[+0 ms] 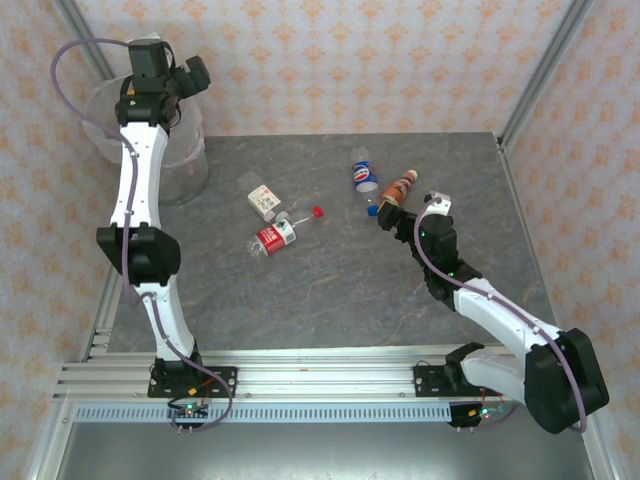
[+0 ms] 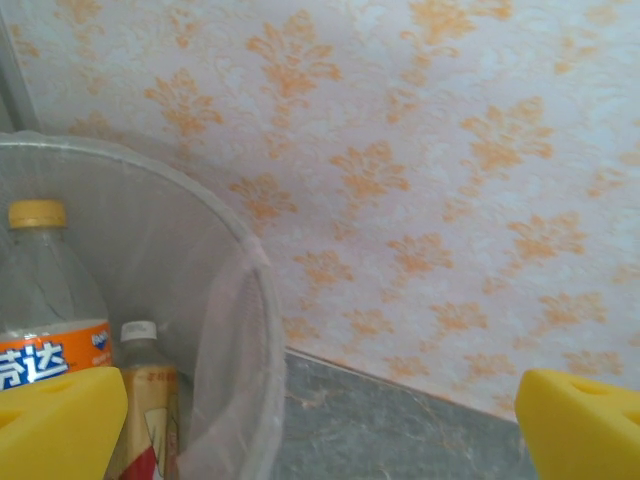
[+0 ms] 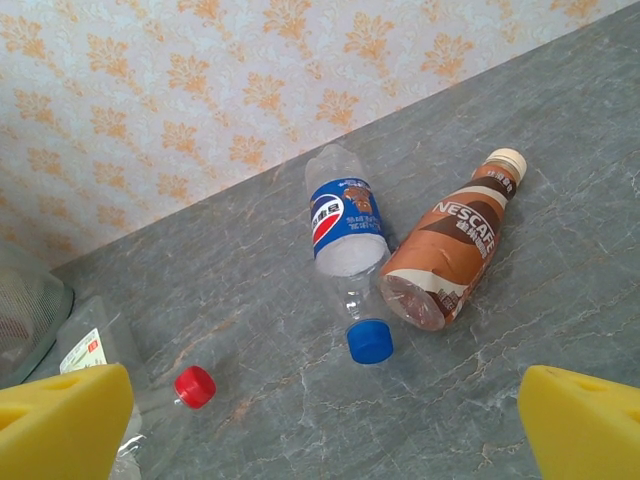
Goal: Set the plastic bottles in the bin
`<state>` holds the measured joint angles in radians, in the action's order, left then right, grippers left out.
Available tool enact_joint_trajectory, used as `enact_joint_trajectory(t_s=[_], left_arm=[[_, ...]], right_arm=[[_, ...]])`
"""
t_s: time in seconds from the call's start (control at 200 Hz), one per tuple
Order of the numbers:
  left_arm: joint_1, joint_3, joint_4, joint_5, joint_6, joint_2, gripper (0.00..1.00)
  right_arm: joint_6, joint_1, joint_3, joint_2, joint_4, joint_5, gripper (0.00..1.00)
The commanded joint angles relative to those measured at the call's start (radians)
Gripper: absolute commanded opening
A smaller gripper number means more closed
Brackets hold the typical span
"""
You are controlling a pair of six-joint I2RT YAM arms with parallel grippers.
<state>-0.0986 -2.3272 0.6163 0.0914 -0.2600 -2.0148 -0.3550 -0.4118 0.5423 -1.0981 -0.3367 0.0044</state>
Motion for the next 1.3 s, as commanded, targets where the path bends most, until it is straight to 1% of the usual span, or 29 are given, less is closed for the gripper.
enact_joint_trajectory(t_s=[0.0,0.14,0.21,0.365,0.47,0.535,0.741,0.821,0.891,0.986,1.091,1.216,1.296], left_arm=[[0.030,0.107,-0.121,0.021,0.043,0.098,1.00],[0.090,0.210,-0.168,-0.017,0.106,0.188,1.00],[0.120,0.262,-0.186,-0.016,0.130,0.218,1.00],[0.184,0.339,-0.154,-0.039,0.158,0.262,1.00],[0.217,0.428,-0.172,-0.050,0.140,0.290,1.00],[0.238,0.474,-0.181,-0.037,0.136,0.294,1.00],[0.304,0.584,-0.178,-0.079,0.114,0.295,1.00],[0.327,0.630,-0.179,-0.091,0.102,0.302,1.00],[0.346,0.663,-0.161,-0.089,0.103,0.311,1.00],[0.368,0.693,-0.091,-0.106,0.117,0.322,1.00],[0.392,0.749,-0.031,-0.122,0.127,0.356,1.00],[0.424,0.830,0.017,-0.116,0.130,0.405,1.00],[0.456,0.868,0.055,-0.158,0.127,0.429,1.00]], right_arm=[[0.000,-0.002,0.011,-0.016,0.004,0.014,0.99],[-0.002,-0.003,0.020,-0.034,0.000,0.010,0.99],[-0.003,-0.004,0.026,-0.043,0.004,0.003,0.99],[-0.015,-0.002,0.043,-0.061,0.019,-0.004,0.99],[-0.030,-0.004,0.048,-0.074,0.027,0.018,0.99],[-0.033,-0.003,0.048,-0.078,0.029,0.033,0.99],[-0.040,-0.004,0.063,-0.080,0.069,0.029,0.99],[-0.043,-0.003,0.064,-0.107,0.073,0.022,0.99],[-0.041,-0.003,0.064,-0.107,0.074,0.015,0.99],[-0.032,-0.002,0.065,-0.108,0.081,0.009,0.99],[-0.029,-0.003,0.064,-0.109,0.082,0.009,0.99],[-0.031,-0.001,0.065,-0.117,0.082,0.025,0.99],[-0.036,-0.003,0.067,-0.121,0.081,0.032,0.99]])
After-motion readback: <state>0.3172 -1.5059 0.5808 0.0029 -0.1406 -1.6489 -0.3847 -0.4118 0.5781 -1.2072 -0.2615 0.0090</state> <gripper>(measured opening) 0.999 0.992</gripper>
